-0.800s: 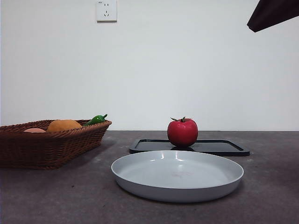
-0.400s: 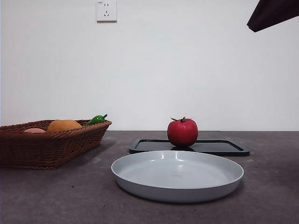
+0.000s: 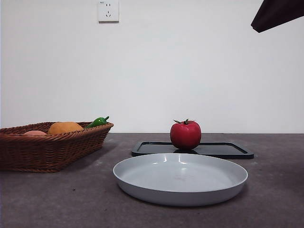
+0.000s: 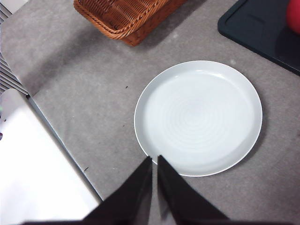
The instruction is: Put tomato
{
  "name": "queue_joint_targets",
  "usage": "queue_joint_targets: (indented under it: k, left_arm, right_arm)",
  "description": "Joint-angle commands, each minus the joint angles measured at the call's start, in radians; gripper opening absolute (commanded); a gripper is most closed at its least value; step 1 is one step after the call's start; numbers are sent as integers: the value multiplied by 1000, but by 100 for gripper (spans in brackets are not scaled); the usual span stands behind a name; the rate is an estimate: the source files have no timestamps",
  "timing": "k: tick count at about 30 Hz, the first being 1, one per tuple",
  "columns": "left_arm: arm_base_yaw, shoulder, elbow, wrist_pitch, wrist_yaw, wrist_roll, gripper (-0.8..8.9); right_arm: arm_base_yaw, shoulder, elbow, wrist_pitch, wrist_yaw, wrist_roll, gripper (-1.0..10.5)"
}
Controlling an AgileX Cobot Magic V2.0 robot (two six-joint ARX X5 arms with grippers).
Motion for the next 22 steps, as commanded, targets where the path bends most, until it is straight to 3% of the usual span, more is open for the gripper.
queue_joint_targets:
  k: [1, 7, 15, 22]
  left_arm:
    - [10, -54, -89, 31, -46, -26, 13]
    - [10, -152, -284, 71, -141, -84, 13]
    - [10, -218, -402, 39, -264, -135, 13]
    - [10, -267, -476, 38, -283, -142, 13]
  right_arm:
    - [9, 4, 8, 9, -3, 6, 6]
    - [9, 3, 8, 9, -3, 6, 5]
    - [9, 4, 8, 9, -3, 5, 6]
    - [9, 4, 8, 9, -3, 5, 5]
